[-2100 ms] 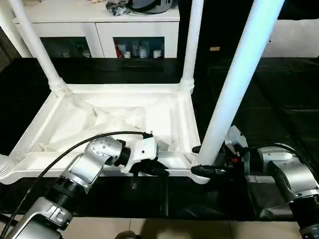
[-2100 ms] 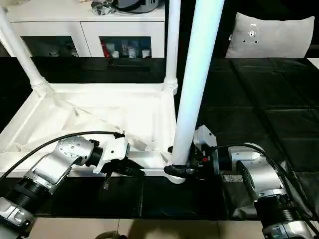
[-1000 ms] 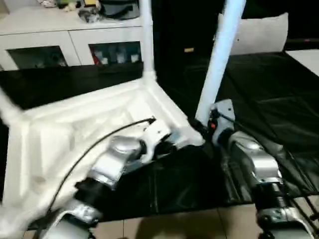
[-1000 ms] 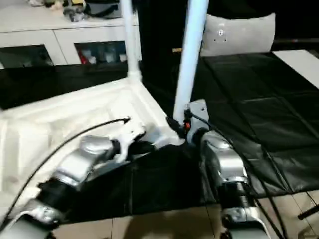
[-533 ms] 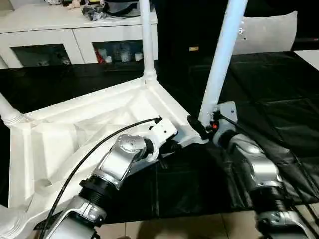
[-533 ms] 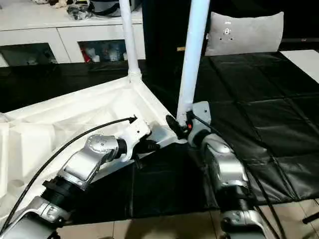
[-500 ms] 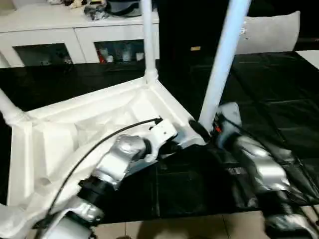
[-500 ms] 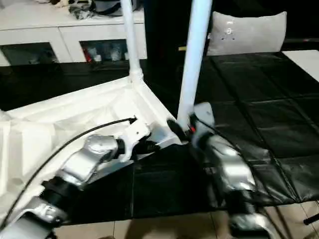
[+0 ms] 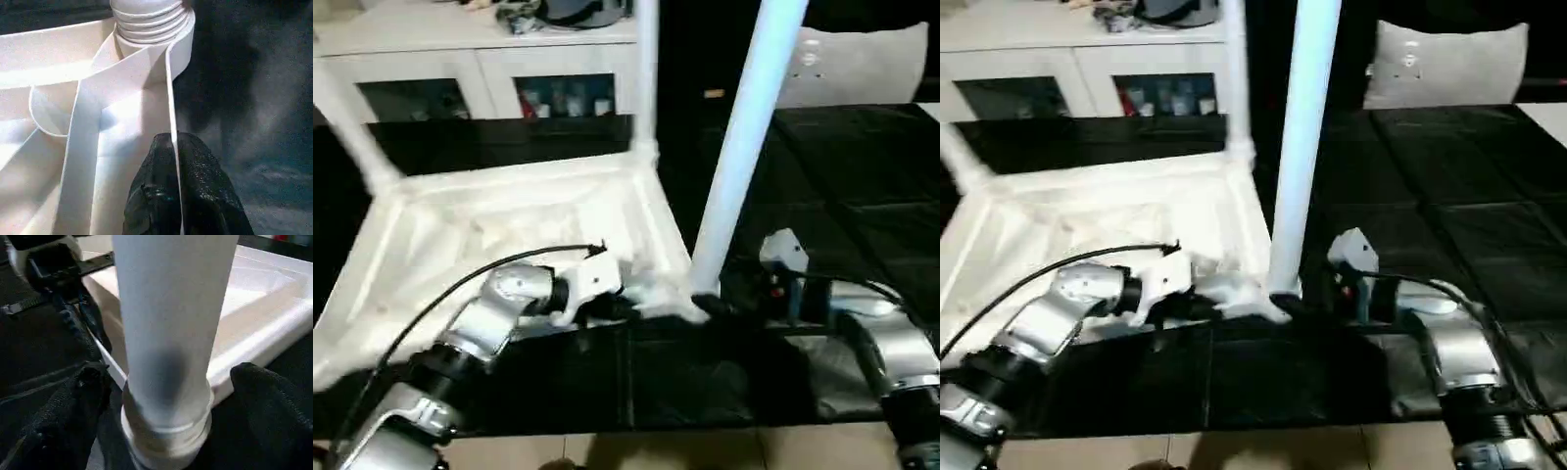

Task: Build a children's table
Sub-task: Rotate leg to tighten

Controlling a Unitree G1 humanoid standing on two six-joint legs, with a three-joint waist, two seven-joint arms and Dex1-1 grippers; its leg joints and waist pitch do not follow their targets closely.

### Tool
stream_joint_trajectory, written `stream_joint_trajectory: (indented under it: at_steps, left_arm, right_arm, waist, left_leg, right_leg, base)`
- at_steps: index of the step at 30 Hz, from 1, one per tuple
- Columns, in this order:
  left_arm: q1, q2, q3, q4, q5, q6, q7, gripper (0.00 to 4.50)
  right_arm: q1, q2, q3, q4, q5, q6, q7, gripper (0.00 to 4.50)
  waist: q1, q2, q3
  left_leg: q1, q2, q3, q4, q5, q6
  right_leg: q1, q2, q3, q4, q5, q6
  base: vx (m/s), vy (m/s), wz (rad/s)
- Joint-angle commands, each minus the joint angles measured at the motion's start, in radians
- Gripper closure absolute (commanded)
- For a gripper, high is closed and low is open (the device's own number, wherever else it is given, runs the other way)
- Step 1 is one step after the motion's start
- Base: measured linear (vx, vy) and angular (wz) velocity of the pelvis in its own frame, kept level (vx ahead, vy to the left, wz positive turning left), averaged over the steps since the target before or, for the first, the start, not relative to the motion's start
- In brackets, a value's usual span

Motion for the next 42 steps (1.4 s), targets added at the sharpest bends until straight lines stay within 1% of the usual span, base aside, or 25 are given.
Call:
stream_joint_trajectory:
  at_steps: [1,2,3,6,7,9,10,11,12,13,16,17,19,21,22,23,24,27,32,37,38,40,41,42]
  left_arm:
    - [0.008,0.029,-0.047,0.003,0.020,-0.039,-0.069,4.50]
    - [0.009,0.044,-0.053,0.005,0.015,-0.053,-0.101,4.50]
    - [0.009,0.051,-0.056,0.004,0.014,-0.059,-0.116,4.50]
    - [0.009,0.061,-0.059,0.004,0.010,-0.068,-0.137,4.50]
    - [0.006,0.077,-0.069,0.010,0.008,-0.094,-0.173,4.50]
    - [0.006,0.083,-0.072,0.012,0.008,-0.103,-0.186,4.50]
    - [0.006,0.084,-0.072,0.013,0.008,-0.105,-0.190,4.50]
    - [0.006,0.084,-0.072,0.013,0.008,-0.105,-0.191,4.50]
    - [0.006,0.084,-0.072,0.014,0.008,-0.106,-0.193,4.50]
    - [0.006,0.085,-0.073,0.017,0.008,-0.112,-0.196,4.50]
    - [0.006,0.086,-0.074,0.020,0.006,-0.118,-0.199,4.50]
    - [0.006,0.086,-0.074,0.022,0.005,-0.122,-0.203,4.50]
    - [0.007,0.086,-0.075,0.022,0.004,-0.124,-0.206,4.50]
    - [0.008,0.085,-0.074,0.024,0.004,-0.129,-0.210,4.50]
    - [0.009,0.085,-0.073,0.025,0.004,-0.129,-0.210,4.50]
    - [0.009,0.084,-0.072,0.025,0.004,-0.129,-0.211,4.50]
    - [0.010,0.084,-0.072,0.025,0.004,-0.129,-0.211,4.50]
    - [0.015,0.085,-0.071,0.022,0.001,-0.125,-0.214,4.50]
    - [0.020,0.084,-0.068,0.020,-0.003,-0.121,-0.220,4.50]
    - [0.022,0.077,-0.062,0.015,-0.008,-0.109,-0.211,4.50]
    - [0.024,0.074,-0.058,0.012,-0.012,-0.099,-0.206,4.50]
    - [0.032,0.052,-0.038,-0.010,-0.038,-0.041,-0.181,4.50]
    - [0.032,0.051,-0.037,-0.012,-0.039,-0.037,-0.179,4.50]
    - [0.034,0.035,-0.025,-0.028,-0.052,0.008,-0.156,4.50]
  right_arm:
    - [-0.016,-0.026,0.011,-0.013,0.022,-0.009,0.068,0.42]
    - [-0.020,-0.035,0.018,-0.018,0.036,-0.002,0.103,0.62]
    - [-0.021,-0.038,0.021,-0.021,0.042,0.001,0.118,0.62]
    - [-0.022,-0.042,0.025,-0.026,0.049,0.007,0.138,0.89]
    - [-0.022,-0.054,0.044,-0.030,0.058,0.016,0.188,0.98]
    - [-0.019,-0.056,0.054,-0.033,0.060,0.020,0.205,1.20]
    - [-0.018,-0.056,0.058,-0.034,0.060,0.020,0.210,1.28]
    - [-0.018,-0.055,0.059,-0.034,0.060,0.020,0.211,1.43]
    - [-0.017,-0.055,0.061,-0.035,0.060,0.019,0.213,1.43]
    - [-0.015,-0.054,0.066,-0.036,0.057,0.019,0.218,1.63]
    - [-0.010,-0.052,0.073,-0.037,0.055,0.018,0.224,1.75]
    - [-0.009,-0.052,0.076,-0.036,0.054,0.018,0.228,1.86]
    - [-0.007,-0.050,0.080,-0.035,0.053,0.017,0.229,2.05]
    - [-0.005,-0.047,0.084,-0.033,0.050,0.015,0.230,2.10]
    - [-0.005,-0.046,0.085,-0.032,0.049,0.015,0.229,2.29]
    - [-0.004,-0.044,0.087,-0.033,0.049,0.016,0.228,2.29]
    - [-0.002,-0.043,0.088,-0.033,0.049,0.017,0.227,2.41]
    - [0.004,-0.042,0.091,-0.039,0.050,0.020,0.226,2.49]
    - [0.006,-0.045,0.096,-0.042,0.046,0.022,0.224,2.53]
    - [0.013,-0.048,0.100,-0.056,0.067,0.065,0.237,2.54]
    - [0.016,-0.047,0.100,-0.059,0.068,0.068,0.234,2.54]
    - [0.028,-0.031,0.095,-0.076,0.078,0.102,0.200,2.54]
    - [0.029,-0.029,0.094,-0.077,0.079,0.105,0.196,2.54]
    - [0.031,-0.010,0.086,-0.083,0.083,0.135,0.153,2.54]
  waist:
    - [0.000,-0.008,-0.059]
    - [0.004,-0.015,-0.059]
    - [0.005,-0.017,-0.059]
    - [0.007,-0.015,-0.059]
    - [0.007,-0.015,-0.058]
    - [0.008,-0.017,-0.058]
    - [0.008,-0.015,-0.059]
    - [0.009,-0.015,-0.059]
    - [0.010,-0.016,-0.059]
    - [0.011,-0.016,-0.059]
    - [0.011,-0.017,-0.060]
    - [0.012,-0.015,-0.060]
    - [0.012,-0.016,-0.060]
    - [0.013,-0.016,-0.061]
    - [0.014,-0.015,-0.061]
    - [0.013,-0.016,-0.060]
    - [0.014,-0.015,-0.060]
    - [0.015,-0.016,-0.060]
    - [0.015,-0.016,-0.061]
    - [0.017,-0.017,-0.061]
    - [0.017,-0.017,-0.061]
    - [0.016,-0.017,-0.060]
    - [0.016,-0.017,-0.060]
    - [0.015,-0.018,-0.059]
  left_leg:
    - [0.005,0.038,-0.009,-0.065,-0.198,0.070]
    - [0.006,0.037,-0.008,-0.065,-0.193,0.071]
    - [0.006,0.038,-0.007,-0.065,-0.191,0.072]
    - [0.004,0.038,-0.008,-0.065,-0.184,0.072]
    - [0.004,0.038,-0.008,-0.065,-0.187,0.071]
    - [0.004,0.039,-0.008,-0.065,-0.185,0.072]
    - [0.005,0.039,-0.008,-0.066,-0.185,0.071]
    - [0.006,0.040,-0.008,-0.065,-0.182,0.070]
    - [0.005,0.039,-0.008,-0.065,-0.178,0.068]
    - [0.005,0.039,-0.008,-0.065,-0.178,0.067]
    - [0.004,0.038,-0.007,-0.064,-0.173,0.066]
    - [0.004,0.038,-0.008,-0.064,-0.172,0.066]
    - [0.004,0.038,-0.008,-0.064,-0.172,0.065]
    - [0.005,0.038,-0.008,-0.064,-0.169,0.066]
    - [0.005,0.038,-0.008,-0.063,-0.170,0.066]
    - [0.005,0.038,-0.007,-0.064,-0.171,0.066]
    - [0.006,0.038,-0.007,-0.064,-0.175,0.066]
    - [0.007,0.038,-0.008,-0.065,-0.186,0.059]
    - [0.005,0.038,-0.008,-0.064,-0.171,0.062]
    - [0.006,0.038,-0.008,-0.063,-0.169,0.064]
    - [0.006,0.038,-0.008,-0.063,-0.169,0.064]
    - [0.005,0.038,-0.007,-0.063,-0.167,0.062]
    - [0.005,0.038,-0.007,-0.064,-0.165,0.062]
    - [0.005,0.037,-0.007,-0.064,-0.166,0.061]
  right_leg:
    - [0.052,-0.072,0.039,-0.080,-0.216,-0.222]
    - [0.053,-0.072,0.039,-0.079,-0.219,-0.220]
    - [0.052,-0.072,0.040,-0.079,-0.223,-0.218]
    - [0.052,-0.073,0.039,-0.078,-0.230,-0.215]
    - [0.052,-0.072,0.038,-0.079,-0.238,-0.212]
    - [0.052,-0.073,0.039,-0.078,-0.239,-0.212]
    - [0.050,-0.072,0.039,-0.078,-0.240,-0.212]
    - [0.050,-0.072,0.039,-0.078,-0.234,-0.215]
    - [0.050,-0.073,0.039,-0.077,-0.231,-0.216]
    - [0.051,-0.073,0.039,-0.077,-0.232,-0.216]
    - [0.052,-0.073,0.039,-0.076,-0.228,-0.213]
    - [0.052,-0.073,0.039,-0.076,-0.229,-0.213]
    - [0.052,-0.072,0.038,-0.076,-0.229,-0.212]
    - [0.052,-0.072,0.038,-0.076,-0.224,-0.213]
    - [0.052,-0.072,0.039,-0.076,-0.225,-0.212]
    - [0.051,-0.072,0.039,-0.076,-0.225,-0.212]
    - [0.051,-0.072,0.039,-0.077,-0.232,-0.212]
    - [0.051,-0.072,0.039,-0.078,-0.252,-0.208]
    - [0.052,-0.072,0.038,-0.075,-0.226,-0.212]
    - [0.052,-0.072,0.038,-0.075,-0.231,-0.212]
    - [0.052,-0.072,0.038,-0.075,-0.231,-0.212]
    - [0.052,-0.072,0.038,-0.075,-0.232,-0.212]
    - [0.052,-0.072,0.038,-0.076,-0.233,-0.212]
    - [0.052,-0.071,0.039,-0.076,-0.238,-0.212]
  base:
    - [0.000,0.000,0.00]
    - [0.000,0.000,0.00]
    - [0.000,0.000,0.00]
    - [0.000,0.000,0.00]
    - [0.000,0.000,0.00]
    - [0.000,0.000,0.00]
    - [0.000,0.000,0.00]
    - [0.000,0.000,0.00]
    - [0.000,0.000,0.00]
    - [0.000,0.000,0.00]
    - [0.000,0.000,0.00]
    - [0.000,0.000,0.00]
    - [0.000,0.000,0.00]
    - [0.000,0.000,0.00]
    - [0.000,0.000,0.00]
    - [0.000,0.000,0.00]
    - [0.000,0.000,0.00]
    - [0.000,0.000,0.00]
    - [0.000,0.000,0.00]
    - [0.000,0.000,0.00]
    - [0.000,0.000,0.00]
    - [0.000,0.000,0.00]
    - [0.000,0.000,0.00]
    - [0.000,0.000,0.00]
